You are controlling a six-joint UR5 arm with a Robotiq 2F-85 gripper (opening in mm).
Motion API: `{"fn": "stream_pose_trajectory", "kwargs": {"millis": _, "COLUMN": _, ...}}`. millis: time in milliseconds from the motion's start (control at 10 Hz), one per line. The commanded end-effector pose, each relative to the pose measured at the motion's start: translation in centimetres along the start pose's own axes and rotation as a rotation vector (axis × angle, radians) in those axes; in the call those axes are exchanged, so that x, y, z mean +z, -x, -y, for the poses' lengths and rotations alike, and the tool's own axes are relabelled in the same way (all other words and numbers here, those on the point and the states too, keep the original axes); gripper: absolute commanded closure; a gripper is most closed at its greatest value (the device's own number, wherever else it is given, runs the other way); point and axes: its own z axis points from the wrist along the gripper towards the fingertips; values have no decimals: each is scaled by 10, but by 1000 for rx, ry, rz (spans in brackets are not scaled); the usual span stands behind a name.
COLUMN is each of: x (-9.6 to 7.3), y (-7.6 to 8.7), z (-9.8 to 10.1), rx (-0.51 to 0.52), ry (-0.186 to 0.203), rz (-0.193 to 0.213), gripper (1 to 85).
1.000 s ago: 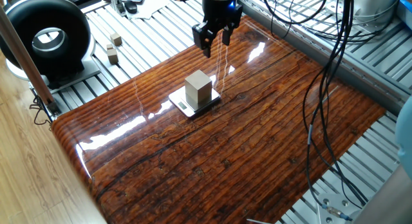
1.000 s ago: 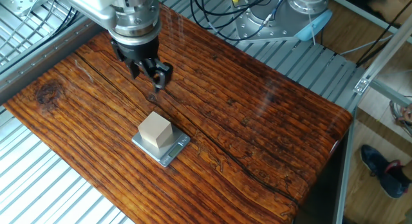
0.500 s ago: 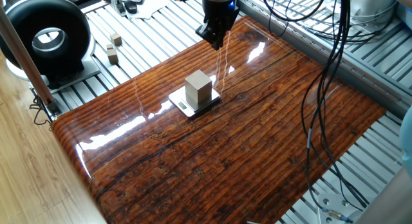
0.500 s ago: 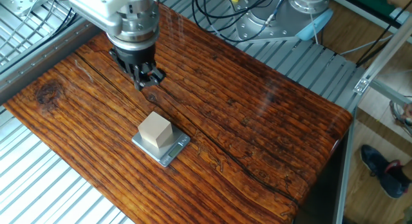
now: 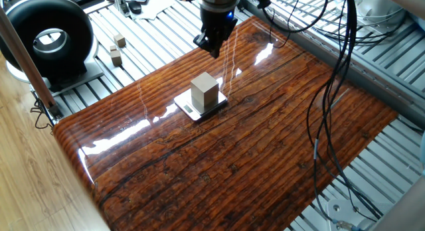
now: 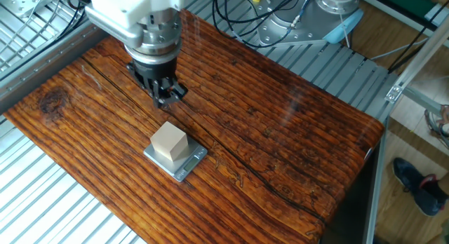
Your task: Remove the object from the scale
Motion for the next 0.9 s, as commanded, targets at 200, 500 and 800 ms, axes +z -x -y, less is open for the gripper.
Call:
{"fn": "stream_pose_trajectory", "kwargs": {"millis": 200, "x": 22, "y": 13, "z": -21, "rx": 11, "ry": 27, "rz": 62, "gripper": 847}}
{"fn": "stream_pose_trajectory", "kwargs": {"millis": 500, "x": 22, "y": 13, "z": -19, "rx": 17, "ry": 17, "rz": 60, "gripper": 847}}
{"fn": "stream_pose_trajectory", "kwargs": {"millis": 800, "x": 22, "y": 3, "z": -16, "rx": 14, "ry": 5, "rz": 21, "gripper": 847}}
